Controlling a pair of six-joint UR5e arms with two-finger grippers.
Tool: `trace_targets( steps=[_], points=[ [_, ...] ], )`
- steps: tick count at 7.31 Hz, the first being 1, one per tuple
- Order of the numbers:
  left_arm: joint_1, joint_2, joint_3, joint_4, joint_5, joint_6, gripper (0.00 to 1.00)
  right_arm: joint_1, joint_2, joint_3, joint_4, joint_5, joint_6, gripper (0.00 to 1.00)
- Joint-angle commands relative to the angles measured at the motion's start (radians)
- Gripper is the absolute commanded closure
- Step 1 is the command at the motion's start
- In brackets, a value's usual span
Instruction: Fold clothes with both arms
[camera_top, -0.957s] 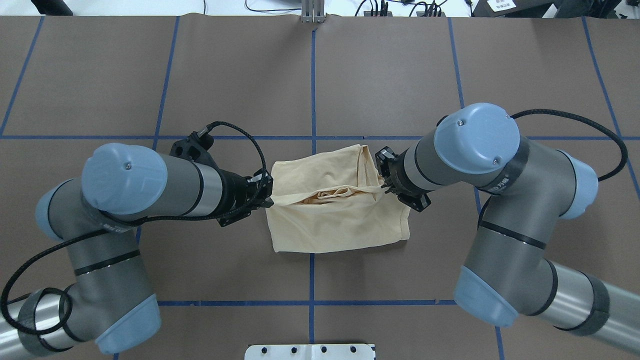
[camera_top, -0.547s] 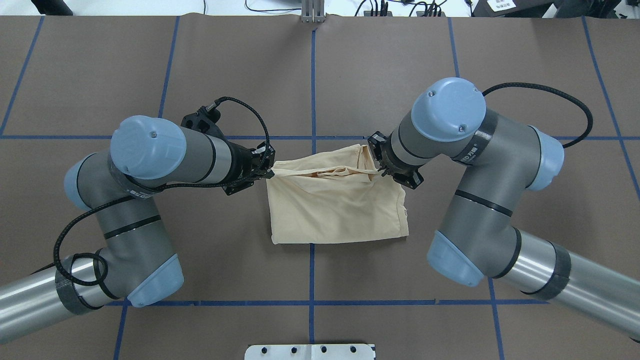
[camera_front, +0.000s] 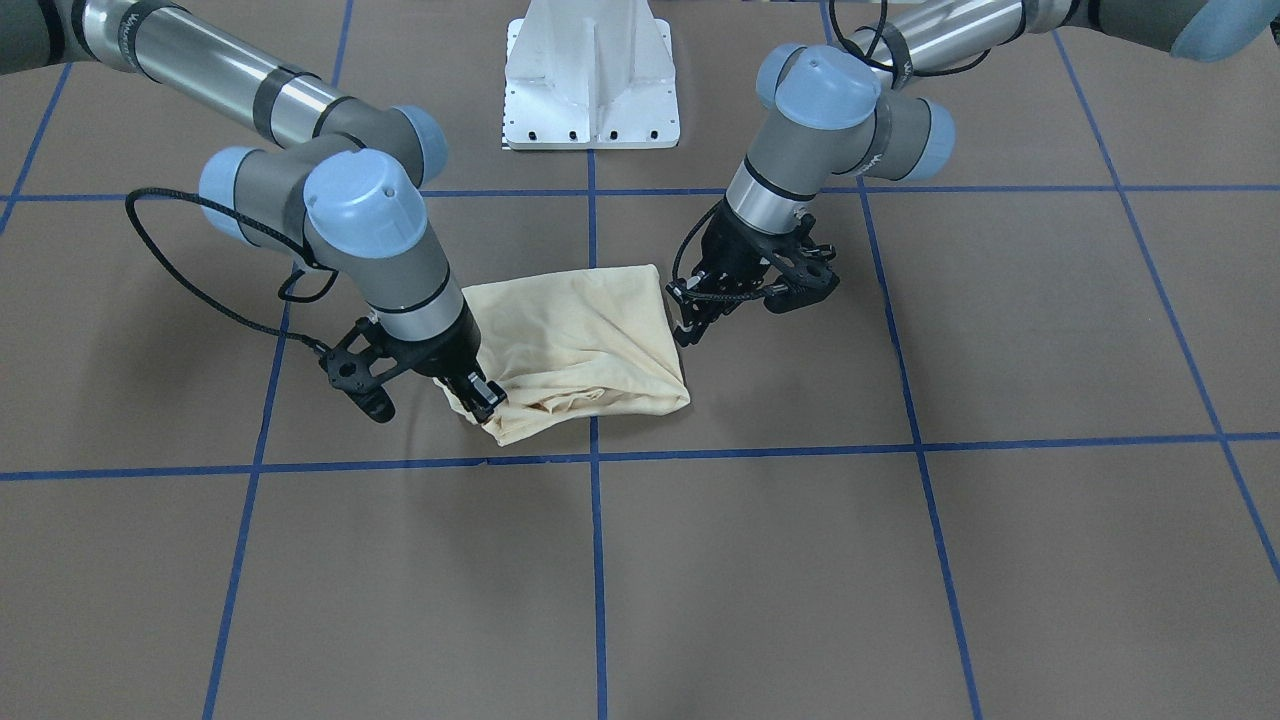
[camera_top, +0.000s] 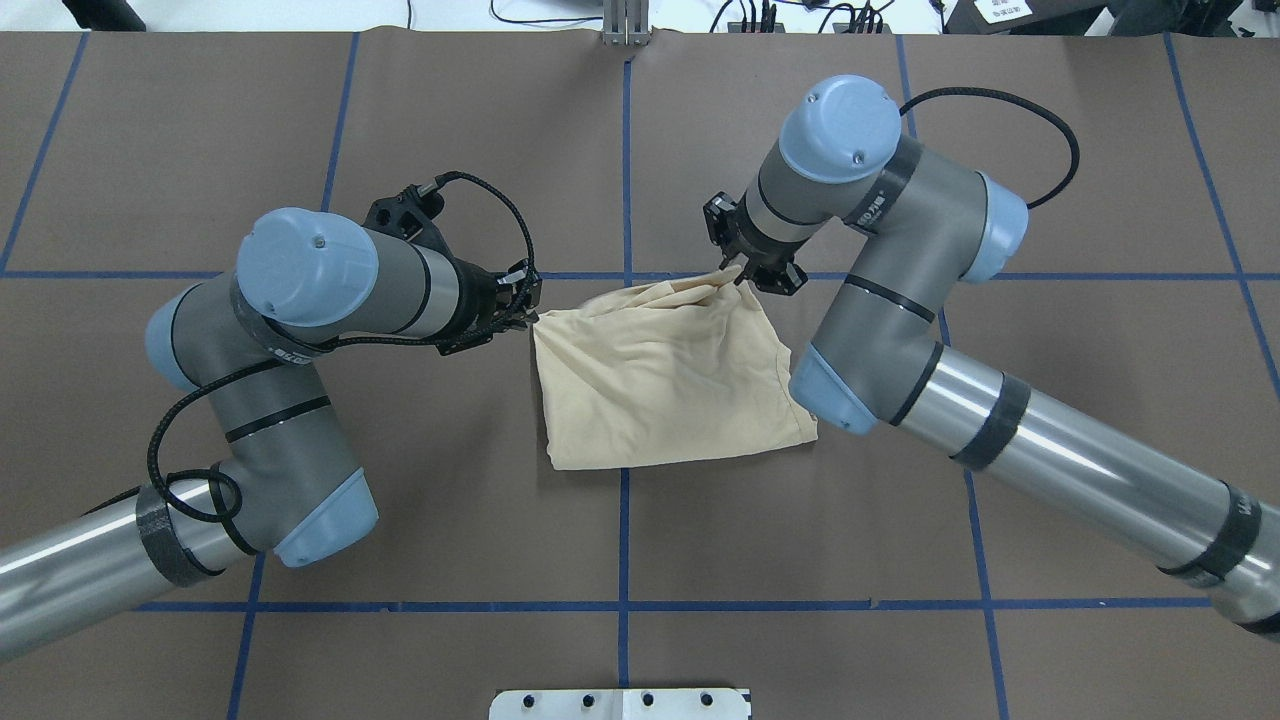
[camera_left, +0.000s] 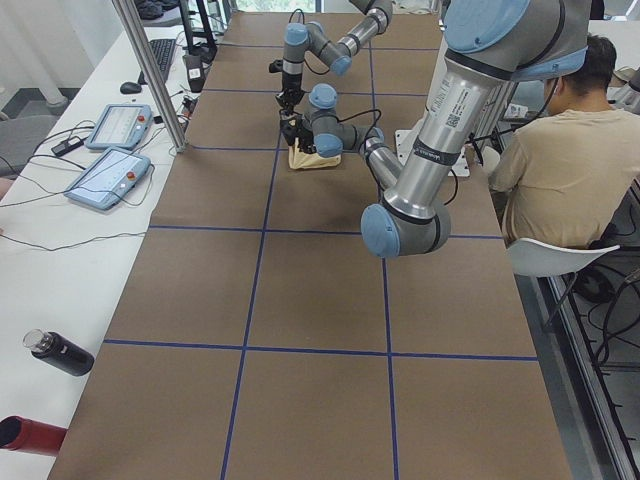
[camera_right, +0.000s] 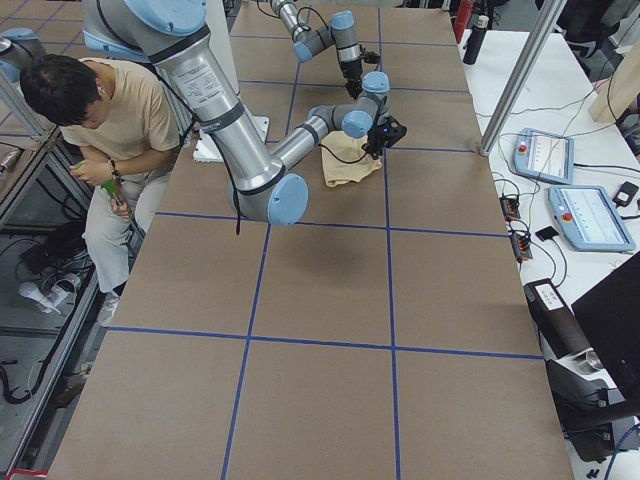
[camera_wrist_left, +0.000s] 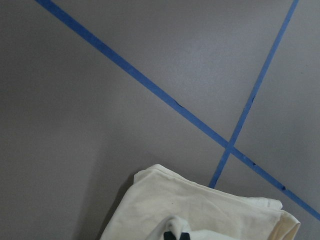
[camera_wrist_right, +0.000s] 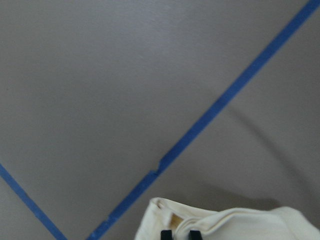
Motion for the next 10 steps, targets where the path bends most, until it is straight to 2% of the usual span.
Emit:
trace_targets(
  steps=[1,2,4,6,8,10],
  points=[
    [-0.075,-0.002,0.006,-0.03,-0.006,0.054,0.0,0.176,0.071,-0.076,0.018,0.169,-0.122,0.0],
    [-0.077,-0.002,-0.006,-0.025,-0.031,0.054,0.0,0.2,0.062,-0.076,0.016,0.202,-0.126,0.0],
    [-0.116,0.017,-0.049,-0.016,-0.081,0.119,0.0,0.237,0.001,-0.053,0.022,0.204,-0.203,0.0],
    [-0.129,0.151,-0.183,-0.016,-0.084,0.289,0.0,0.297,-0.146,0.066,0.016,0.218,-0.419,0.0],
    [-0.149,0.323,-0.316,-0.014,-0.084,0.424,0.0,0.363,-0.274,0.122,0.013,0.227,-0.672,0.0],
    [-0.2,0.493,-0.396,-0.016,-0.113,0.639,0.0,0.491,-0.4,0.128,0.012,0.349,-1.005,0.0]
  ],
)
